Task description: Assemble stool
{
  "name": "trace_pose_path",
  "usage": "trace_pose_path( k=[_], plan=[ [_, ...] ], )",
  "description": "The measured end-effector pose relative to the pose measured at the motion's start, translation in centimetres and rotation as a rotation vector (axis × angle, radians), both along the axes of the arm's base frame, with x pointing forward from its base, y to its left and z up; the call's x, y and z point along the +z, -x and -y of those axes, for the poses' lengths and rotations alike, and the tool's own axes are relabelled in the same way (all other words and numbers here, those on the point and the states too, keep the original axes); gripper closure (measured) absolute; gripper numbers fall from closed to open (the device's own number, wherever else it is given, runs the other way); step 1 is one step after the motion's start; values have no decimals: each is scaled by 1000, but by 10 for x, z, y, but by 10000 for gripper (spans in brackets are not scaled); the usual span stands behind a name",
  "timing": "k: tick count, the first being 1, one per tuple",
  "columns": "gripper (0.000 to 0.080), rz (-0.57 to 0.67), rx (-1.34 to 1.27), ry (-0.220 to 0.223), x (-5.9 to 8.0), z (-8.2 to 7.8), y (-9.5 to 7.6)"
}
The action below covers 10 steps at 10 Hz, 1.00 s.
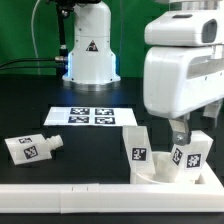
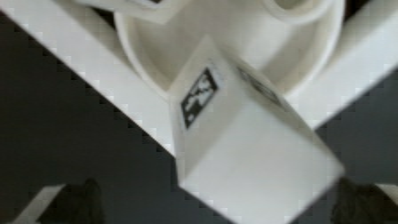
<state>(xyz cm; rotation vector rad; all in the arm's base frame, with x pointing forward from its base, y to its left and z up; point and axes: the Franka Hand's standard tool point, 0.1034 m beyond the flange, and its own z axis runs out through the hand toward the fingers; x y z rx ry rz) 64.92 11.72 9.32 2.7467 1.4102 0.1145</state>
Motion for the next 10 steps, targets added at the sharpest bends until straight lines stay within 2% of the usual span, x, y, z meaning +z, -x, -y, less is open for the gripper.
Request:
trace_pose_path(
  k=[2,4,6,8,9,10],
  plan=[
    [151,6,278,112,-1,-18,2],
    [151,12,390,130,1,-10,-1],
    [151,5,519,148,1,-10,-1],
    [151,-43,444,151,2,-11,5],
    [151,-71,397,159,17,-9,5],
    [151,-73,390,158,17,-7,7]
  ],
)
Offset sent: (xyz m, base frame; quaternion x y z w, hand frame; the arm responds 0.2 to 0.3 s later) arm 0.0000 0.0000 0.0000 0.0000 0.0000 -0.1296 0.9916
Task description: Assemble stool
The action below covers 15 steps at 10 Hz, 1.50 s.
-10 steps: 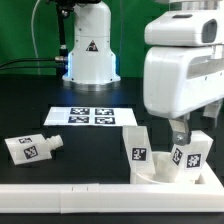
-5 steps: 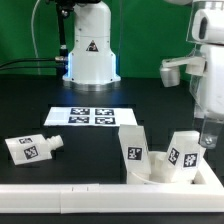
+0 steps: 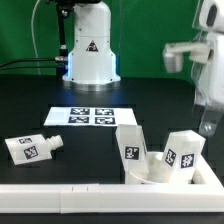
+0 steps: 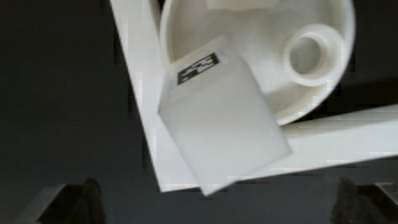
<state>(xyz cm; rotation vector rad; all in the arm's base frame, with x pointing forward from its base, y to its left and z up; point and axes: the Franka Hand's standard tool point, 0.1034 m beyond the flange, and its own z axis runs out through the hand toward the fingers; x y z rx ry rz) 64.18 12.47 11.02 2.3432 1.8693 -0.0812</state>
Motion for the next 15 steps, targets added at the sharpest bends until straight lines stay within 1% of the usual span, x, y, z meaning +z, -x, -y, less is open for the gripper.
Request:
trace_pose_path(
  k=[1,3,4,5,6,7,8,10,12,13,14,15],
  plan=[
    [151,-13,-9,3,-5,7,4],
    [151,-29,-19,6,-16,22,4],
    [151,-30,-21,5,-18,23,4],
    [151,-32,-22,5,-24,24,5],
    [151,-43,-27,7,-33,25,8],
    [151,-48,-36,7,-38,22,10],
    [151,-49,-37,5,-39,19,10],
    [151,-50,-52,5,-42,19,11],
    [154,-47,-70,5,-42,20,11],
    [294,-45,-86,5,-42,20,11],
    [466,-41,-116,4,-42,20,11],
    [466,-30,-191,2,-42,20,12]
  ],
)
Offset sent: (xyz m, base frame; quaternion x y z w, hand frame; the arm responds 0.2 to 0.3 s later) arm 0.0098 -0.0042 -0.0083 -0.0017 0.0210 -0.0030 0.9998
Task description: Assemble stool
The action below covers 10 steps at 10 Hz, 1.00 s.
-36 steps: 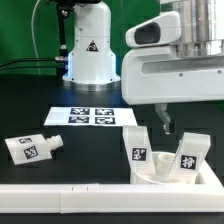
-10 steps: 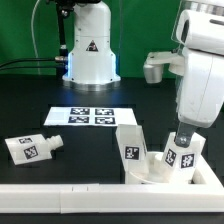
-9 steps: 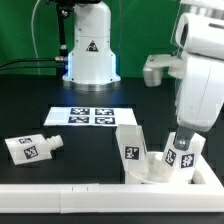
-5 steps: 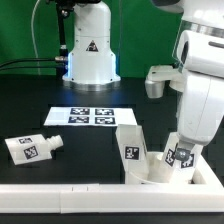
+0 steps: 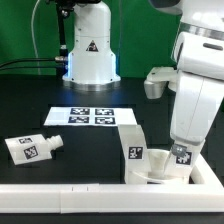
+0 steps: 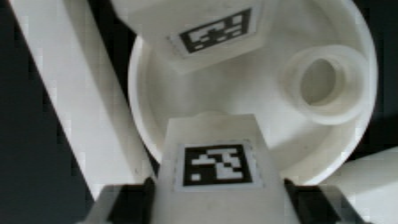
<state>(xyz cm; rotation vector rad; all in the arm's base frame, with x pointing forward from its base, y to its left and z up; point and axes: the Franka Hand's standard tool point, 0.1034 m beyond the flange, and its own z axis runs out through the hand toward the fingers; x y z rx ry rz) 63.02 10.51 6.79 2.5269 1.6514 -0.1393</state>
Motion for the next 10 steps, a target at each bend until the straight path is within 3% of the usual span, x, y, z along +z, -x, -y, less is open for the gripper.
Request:
trace_pose_path(
  k=[2,4,6,7,10],
  plan=[
    [465,26,-166,1,1,1,-1],
    [465,74,-581,-11,3,1,-2],
    [465,43,-859,-47,2,6,-4],
    [465,123,-763,-96,3,14,-16],
    [465,134,-980,-106,2,13,-13]
  ],
)
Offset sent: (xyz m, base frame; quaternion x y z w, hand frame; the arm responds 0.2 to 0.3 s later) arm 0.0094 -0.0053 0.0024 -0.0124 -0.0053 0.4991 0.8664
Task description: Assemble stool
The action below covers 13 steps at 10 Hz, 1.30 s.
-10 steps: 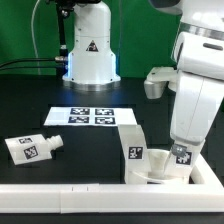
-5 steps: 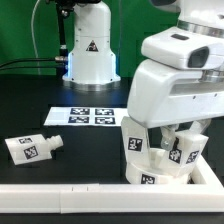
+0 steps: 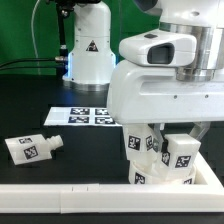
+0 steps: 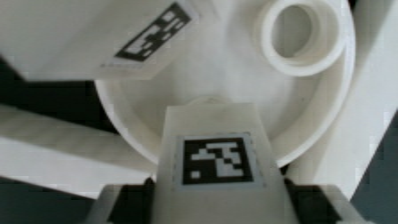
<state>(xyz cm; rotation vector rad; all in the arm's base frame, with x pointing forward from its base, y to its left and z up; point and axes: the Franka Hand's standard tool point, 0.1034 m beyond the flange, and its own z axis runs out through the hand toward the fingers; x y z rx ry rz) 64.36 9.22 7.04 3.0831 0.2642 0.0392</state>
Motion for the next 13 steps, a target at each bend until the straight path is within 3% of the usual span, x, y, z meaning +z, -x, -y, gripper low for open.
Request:
trace_pose_path(
  k=[4,8,10,13],
  plan=[
    [465,13,-578,-64,-1,12,-2],
    [465,35,-830,-63,-1,19,-1],
    [465,47,-1161,-90,-3,29,4],
    [464,69,-1459,-137,-4,36,14]
  ],
)
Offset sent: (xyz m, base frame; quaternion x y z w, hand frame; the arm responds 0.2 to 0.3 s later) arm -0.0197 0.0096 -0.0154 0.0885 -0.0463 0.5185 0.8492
